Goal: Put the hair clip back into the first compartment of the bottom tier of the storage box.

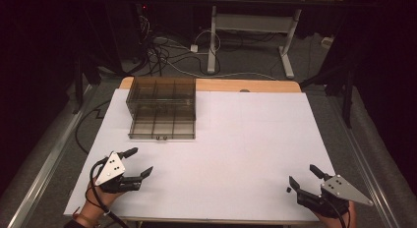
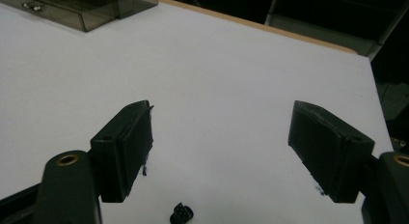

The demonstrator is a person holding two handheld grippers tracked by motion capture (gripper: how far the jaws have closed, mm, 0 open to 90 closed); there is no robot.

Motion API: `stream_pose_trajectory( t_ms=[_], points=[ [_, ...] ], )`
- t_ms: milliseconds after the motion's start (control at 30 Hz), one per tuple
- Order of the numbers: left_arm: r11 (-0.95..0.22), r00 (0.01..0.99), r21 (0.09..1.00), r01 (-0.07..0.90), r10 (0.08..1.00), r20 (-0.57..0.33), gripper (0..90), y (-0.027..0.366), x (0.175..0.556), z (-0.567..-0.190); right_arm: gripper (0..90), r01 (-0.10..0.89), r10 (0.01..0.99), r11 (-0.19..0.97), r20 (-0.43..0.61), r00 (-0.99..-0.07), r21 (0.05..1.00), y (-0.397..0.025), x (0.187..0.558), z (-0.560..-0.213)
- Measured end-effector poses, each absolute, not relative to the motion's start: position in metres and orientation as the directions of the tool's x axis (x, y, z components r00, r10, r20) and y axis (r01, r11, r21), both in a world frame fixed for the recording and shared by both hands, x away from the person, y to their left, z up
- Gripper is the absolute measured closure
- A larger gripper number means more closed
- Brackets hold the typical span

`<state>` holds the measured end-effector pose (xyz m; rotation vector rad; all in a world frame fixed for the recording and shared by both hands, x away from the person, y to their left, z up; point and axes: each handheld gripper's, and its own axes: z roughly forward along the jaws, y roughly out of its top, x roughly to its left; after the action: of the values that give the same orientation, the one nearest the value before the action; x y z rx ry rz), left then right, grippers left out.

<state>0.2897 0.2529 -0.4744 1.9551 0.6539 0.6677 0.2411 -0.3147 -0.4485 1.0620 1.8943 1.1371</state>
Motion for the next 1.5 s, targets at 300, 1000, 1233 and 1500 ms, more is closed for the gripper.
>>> stream_pose_trajectory(
  t_ms=[300, 1000, 1233, 1500],
  points=[
    [-0.454, 0.731, 0.868, 0.202, 0.659, 0.174, 19.9, 0.248, 0.292, -0.478, 24.4, 0.422, 0.871, 0.356, -0.132, -0.474, 0.834, -0.310, 0.247, -0.459],
    [-0.422, 0.749, 0.880, 0.220, 0.651, 0.125, 20.6, 0.249, 0.290, -0.475, 55.7, 0.590, 0.876, 0.389, -0.084, -0.476, 0.708, -0.301, 0.255, -0.479],
    [-0.418, 0.754, 0.880, 0.226, 0.647, 0.114, 20.9, 0.249, 0.291, -0.475, 71.0, 0.602, 0.873, 0.376, -0.052, -0.484, 0.704, -0.303, 0.254, -0.478],
    [-0.422, 0.756, 0.878, 0.226, 0.644, 0.115, 20.9, 0.248, 0.290, -0.475, 76.6, 0.598, 0.869, 0.371, -0.039, -0.493, 0.710, -0.304, 0.255, -0.477]
  ],
)
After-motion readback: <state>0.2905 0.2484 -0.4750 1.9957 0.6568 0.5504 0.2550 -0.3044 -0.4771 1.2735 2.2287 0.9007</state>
